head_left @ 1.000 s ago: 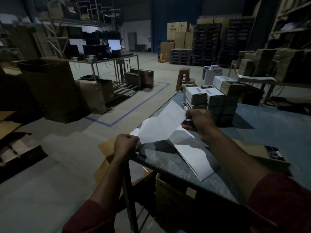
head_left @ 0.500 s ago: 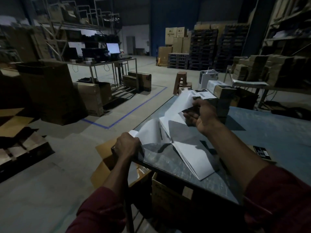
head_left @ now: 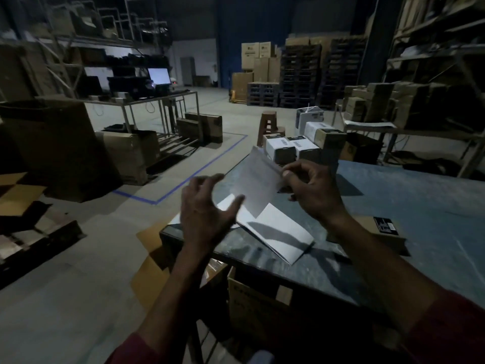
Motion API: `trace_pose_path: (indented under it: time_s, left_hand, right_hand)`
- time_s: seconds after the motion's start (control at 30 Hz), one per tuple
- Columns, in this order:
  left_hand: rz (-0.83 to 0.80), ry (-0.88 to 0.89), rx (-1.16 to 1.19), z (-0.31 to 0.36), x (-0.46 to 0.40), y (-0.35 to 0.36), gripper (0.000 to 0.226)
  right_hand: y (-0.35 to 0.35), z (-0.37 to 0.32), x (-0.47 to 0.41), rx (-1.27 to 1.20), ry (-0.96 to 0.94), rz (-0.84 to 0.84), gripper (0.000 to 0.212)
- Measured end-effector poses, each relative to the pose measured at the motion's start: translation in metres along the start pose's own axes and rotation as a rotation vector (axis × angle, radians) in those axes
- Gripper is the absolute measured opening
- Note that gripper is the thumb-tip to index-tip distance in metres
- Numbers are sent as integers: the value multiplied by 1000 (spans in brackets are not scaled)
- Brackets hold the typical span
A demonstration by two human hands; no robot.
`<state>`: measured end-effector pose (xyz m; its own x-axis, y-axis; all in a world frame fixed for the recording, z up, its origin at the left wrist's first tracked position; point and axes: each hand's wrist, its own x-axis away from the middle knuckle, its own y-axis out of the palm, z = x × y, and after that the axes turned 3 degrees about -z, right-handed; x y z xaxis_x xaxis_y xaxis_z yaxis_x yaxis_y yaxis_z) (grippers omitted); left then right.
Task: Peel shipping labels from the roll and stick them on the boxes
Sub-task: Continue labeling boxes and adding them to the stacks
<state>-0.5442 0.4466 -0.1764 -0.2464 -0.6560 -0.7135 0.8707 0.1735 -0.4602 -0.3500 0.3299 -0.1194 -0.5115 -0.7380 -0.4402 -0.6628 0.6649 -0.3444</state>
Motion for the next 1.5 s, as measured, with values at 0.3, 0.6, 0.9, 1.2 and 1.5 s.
trace_pose_path:
  time_s: [0.3,0.6,0.9,1.2,1.5]
  left_hand:
    - [30,210,-95,89,39,64,68]
    - [96,388,-83,121,37,94,6]
    - [-224,-116,568,126,11,107,9]
    - [-602,-636,1124,151,-2,115,4]
    - [-832,-940,1268,163,22,135,7]
  right_hand:
    - [-41,-5,33,-81,225,123,10]
    - [-104,-5,52,-78,365,42,5]
    - [-173,66,38,667,313,-237,79]
    - [-178,126,30,637,393,-398,89]
    - [-225,105,69,364,329,-240,45]
